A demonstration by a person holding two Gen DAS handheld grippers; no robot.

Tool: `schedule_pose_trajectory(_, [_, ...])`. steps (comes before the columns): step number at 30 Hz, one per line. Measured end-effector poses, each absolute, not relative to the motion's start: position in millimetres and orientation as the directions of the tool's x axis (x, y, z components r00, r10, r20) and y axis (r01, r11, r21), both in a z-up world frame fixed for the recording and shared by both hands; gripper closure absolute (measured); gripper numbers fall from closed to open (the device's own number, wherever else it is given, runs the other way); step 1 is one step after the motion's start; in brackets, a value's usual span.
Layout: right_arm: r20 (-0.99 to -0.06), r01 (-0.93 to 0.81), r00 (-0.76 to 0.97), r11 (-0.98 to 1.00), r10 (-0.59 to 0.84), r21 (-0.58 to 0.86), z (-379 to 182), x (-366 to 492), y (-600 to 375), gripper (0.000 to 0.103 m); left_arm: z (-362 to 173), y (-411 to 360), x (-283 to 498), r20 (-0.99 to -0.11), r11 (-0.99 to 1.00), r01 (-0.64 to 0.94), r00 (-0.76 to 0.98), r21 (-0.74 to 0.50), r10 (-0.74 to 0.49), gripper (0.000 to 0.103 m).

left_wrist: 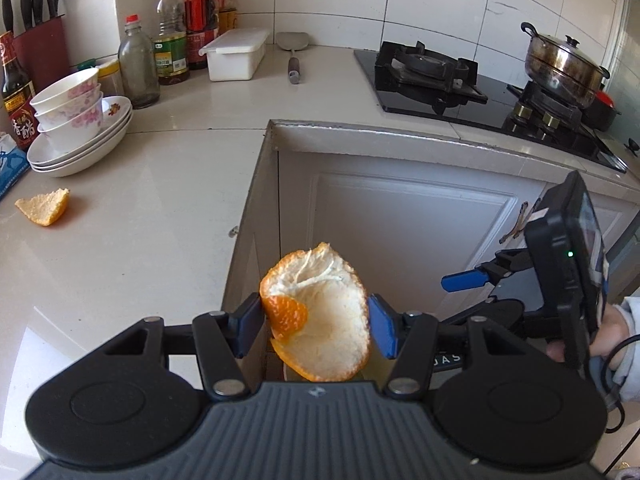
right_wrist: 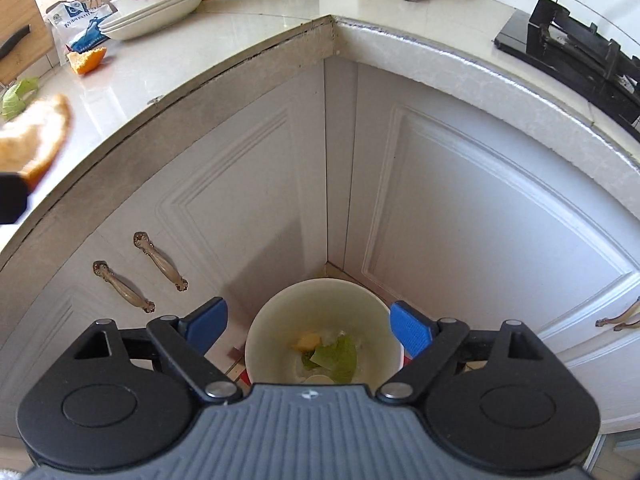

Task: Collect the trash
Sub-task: 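Carry the peel over the bucket and open the right tool while the left tool carries its peel, then open the left tool over the bucket to drop the orange peel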

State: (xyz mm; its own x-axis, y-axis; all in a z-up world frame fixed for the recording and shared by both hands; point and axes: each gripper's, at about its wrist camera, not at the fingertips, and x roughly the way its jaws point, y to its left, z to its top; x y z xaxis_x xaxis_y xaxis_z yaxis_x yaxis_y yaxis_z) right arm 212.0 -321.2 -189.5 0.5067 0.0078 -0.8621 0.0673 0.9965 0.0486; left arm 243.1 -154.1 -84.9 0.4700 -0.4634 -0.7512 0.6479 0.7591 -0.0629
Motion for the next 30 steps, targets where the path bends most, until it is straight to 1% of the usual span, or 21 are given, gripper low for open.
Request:
schedule_pose_trajectory(1, [-0.861,0.066,0.509,0.996,0.012,0.053,-186.2,209.0,-321.9,0.01,-87.1,-158.5,242.5,-0.752,0.754,0.653,0.465,-0.064,-0.467,0.047])
schedule_pose_trajectory(3, [-0.858,0.064,0.513,0.996,0.016,0.057,-179.0,201.9,-323.5,0.005,-92.5,-168.0,241.4,-0.755,0.746,0.663,0.456,-0.066,-0.472,0.047])
schedule_pose_trajectory(9, [-0.852,0.055,0.524,0.997,0.009,0.045,-159.2,179.7,-325.4,0.003,-119.9,-200.1,242.1,-0.776,0.731,0.677,0.412,-0.089,-0.477,0.047])
schedule_pose_trajectory(14, [-0.854,0.046,0.52,0.998,0.003,0.032,-148.7,160.8,-329.5,0.002,-154.4,-226.1,250.7,-0.809,0.741,0.664,0.379,-0.101,-0.449,0.047])
schedule_pose_trajectory(23, [-0.852,0.059,0.524,0.998,-0.011,0.024,-140.3,141.4,-336.0,0.002,-208.7,-248.1,264.5,-0.854,0.769,0.627,0.329,-0.122,-0.403,0.047])
schedule_pose_trajectory(30, [-0.851,0.08,0.524,0.997,-0.027,0.018,-139.5,135.3,-340.9,0.002,-232.6,-258.5,268.7,-0.872,0.776,0.623,0.321,-0.099,-0.37,0.045])
